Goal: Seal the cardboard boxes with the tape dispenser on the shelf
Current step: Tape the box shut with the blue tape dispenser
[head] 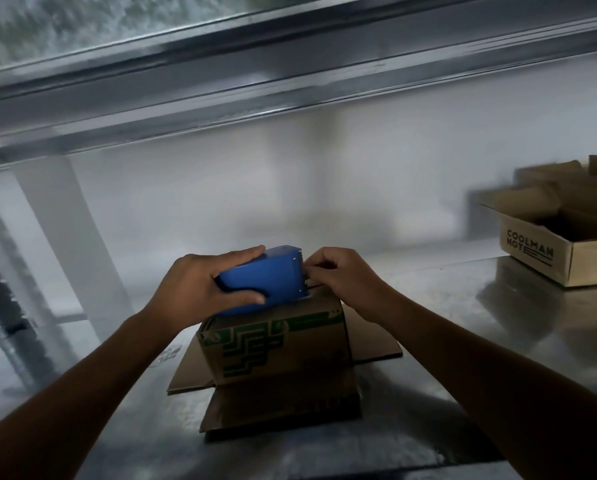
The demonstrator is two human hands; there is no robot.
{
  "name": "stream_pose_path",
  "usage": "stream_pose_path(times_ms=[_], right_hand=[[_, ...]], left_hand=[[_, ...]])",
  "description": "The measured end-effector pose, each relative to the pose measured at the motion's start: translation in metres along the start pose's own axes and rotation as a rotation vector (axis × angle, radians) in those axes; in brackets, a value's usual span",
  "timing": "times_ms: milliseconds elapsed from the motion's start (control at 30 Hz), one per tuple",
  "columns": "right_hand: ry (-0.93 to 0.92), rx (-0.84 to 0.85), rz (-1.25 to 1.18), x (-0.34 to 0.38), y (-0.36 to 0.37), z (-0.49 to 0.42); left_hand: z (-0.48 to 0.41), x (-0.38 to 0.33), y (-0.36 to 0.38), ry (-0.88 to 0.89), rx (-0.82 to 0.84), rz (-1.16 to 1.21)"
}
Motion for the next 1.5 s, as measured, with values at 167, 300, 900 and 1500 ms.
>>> stream_pose_path(times_ms=[167,300,900,1500], right_hand=[[0.015,-0.08,0.007,0.009,-0.013,0.005],[0.162,-0.144,-0.093,0.005,-0.051,0.013],[0.613,0.002,-0.562,-0.036,-0.025,0.027],[0.558,0.021,-0.277,-0.04,-0.023,0.028]], left_hand=[[0.003,0.001,0.003,0.046,0.015,0.054],[0.003,0.003,0.002,0.028,0.002,0.088],[0.0,0.004,0.004,0.038,-0.001,0.099],[-0.002,0.003,0.004,0.014,0.013,0.069]])
Point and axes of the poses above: each hand's wrist, its own z-axis away from the middle knuckle, its own y-axis out of the palm, x = y × z, the point moved 3 cm from there along -z, towards the middle knuckle, and after that the axes turned 14 degrees about z, right-handed, at the moved point
